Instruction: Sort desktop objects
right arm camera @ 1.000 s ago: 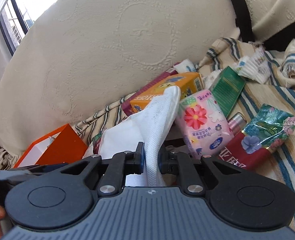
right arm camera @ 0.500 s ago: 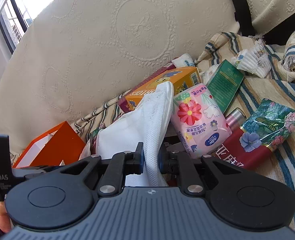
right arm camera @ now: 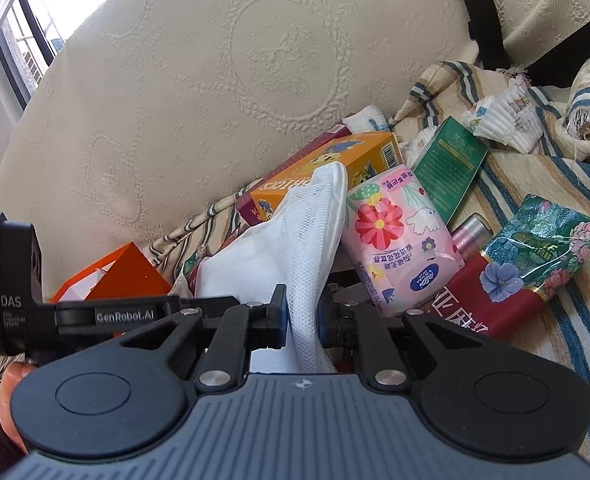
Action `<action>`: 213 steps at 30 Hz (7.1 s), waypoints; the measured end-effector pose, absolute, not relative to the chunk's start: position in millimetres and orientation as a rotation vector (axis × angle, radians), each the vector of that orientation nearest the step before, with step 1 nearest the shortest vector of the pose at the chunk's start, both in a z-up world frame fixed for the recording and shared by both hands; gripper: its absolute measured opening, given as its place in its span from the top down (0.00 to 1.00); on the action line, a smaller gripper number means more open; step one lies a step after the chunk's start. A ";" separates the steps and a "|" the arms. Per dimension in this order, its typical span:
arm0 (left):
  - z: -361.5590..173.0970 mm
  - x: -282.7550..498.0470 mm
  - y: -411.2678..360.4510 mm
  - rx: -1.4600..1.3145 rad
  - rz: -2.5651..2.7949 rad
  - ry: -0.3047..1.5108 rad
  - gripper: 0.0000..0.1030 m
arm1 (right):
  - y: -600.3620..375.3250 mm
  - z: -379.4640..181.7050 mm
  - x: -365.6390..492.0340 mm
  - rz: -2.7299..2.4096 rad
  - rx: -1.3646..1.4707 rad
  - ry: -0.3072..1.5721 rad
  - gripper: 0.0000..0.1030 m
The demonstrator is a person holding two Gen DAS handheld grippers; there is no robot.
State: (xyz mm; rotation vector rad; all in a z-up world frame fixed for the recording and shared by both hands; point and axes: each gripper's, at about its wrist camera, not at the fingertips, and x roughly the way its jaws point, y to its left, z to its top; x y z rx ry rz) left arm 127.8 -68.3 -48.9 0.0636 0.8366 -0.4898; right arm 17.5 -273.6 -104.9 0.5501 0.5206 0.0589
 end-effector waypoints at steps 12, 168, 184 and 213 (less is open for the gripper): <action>-43.5 134.8 -60.1 0.010 -0.555 0.886 0.84 | -273.3 -104.8 15.4 0.044 0.580 0.527 0.82; -65.3 28.9 47.2 0.135 -0.152 0.744 0.03 | -168.8 -79.6 114.1 -0.538 0.140 0.330 0.01; -66.1 28.1 46.4 0.154 -0.152 0.737 0.11 | -205.2 -94.5 120.5 -0.504 0.252 0.406 0.14; -43.6 -4.3 44.5 0.168 -0.145 0.651 0.63 | -198.5 -53.2 32.0 -0.264 0.186 0.261 0.17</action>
